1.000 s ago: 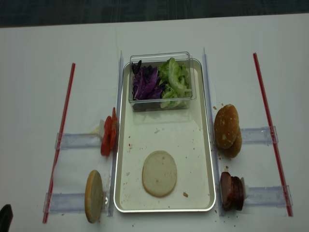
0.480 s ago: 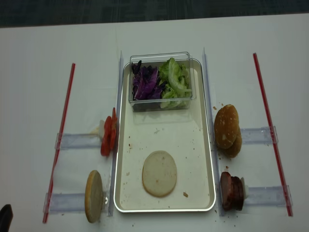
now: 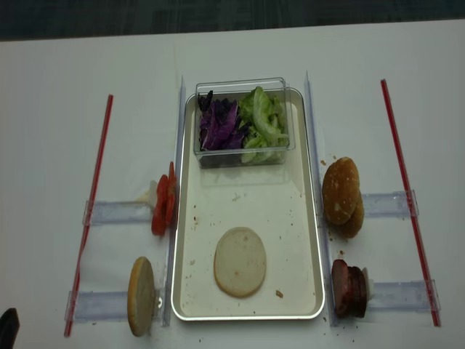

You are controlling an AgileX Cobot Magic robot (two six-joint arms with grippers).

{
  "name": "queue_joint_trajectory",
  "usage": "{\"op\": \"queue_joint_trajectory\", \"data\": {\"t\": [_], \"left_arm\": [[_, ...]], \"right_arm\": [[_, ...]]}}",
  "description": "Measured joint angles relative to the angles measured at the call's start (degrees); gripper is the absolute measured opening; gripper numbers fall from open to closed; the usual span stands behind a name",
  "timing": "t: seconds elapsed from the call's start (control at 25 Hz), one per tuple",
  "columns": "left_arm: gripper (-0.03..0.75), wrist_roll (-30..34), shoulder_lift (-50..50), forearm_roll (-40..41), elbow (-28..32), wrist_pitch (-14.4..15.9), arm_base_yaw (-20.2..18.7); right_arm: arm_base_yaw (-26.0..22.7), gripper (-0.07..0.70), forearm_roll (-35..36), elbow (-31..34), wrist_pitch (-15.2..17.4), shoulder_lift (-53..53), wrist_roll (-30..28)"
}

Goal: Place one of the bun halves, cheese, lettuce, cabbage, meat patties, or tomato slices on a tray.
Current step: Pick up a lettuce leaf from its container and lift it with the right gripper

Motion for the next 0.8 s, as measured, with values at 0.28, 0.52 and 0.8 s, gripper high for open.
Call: {"op": "queue_joint_trajectory", "data": {"t": [0.28,0.52,0.8], "left_arm": [[0.393,0.0,0.0,0.0,0.0,0.0,0.0],[0.393,0.0,0.0,0.0,0.0,0.0,0.0],[0.391,0.0,0.0,0.0,0.0,0.0,0.0]], "right_arm": [[0.0,0.468,0.0,0.0,-0.2,4.1,-0.2],[0.0,0.468,0.0,0.0,-0.2,5.5,-0.2],[0.0,0.464,0.0,0.0,-0.2,7.5,-0.3]]}}
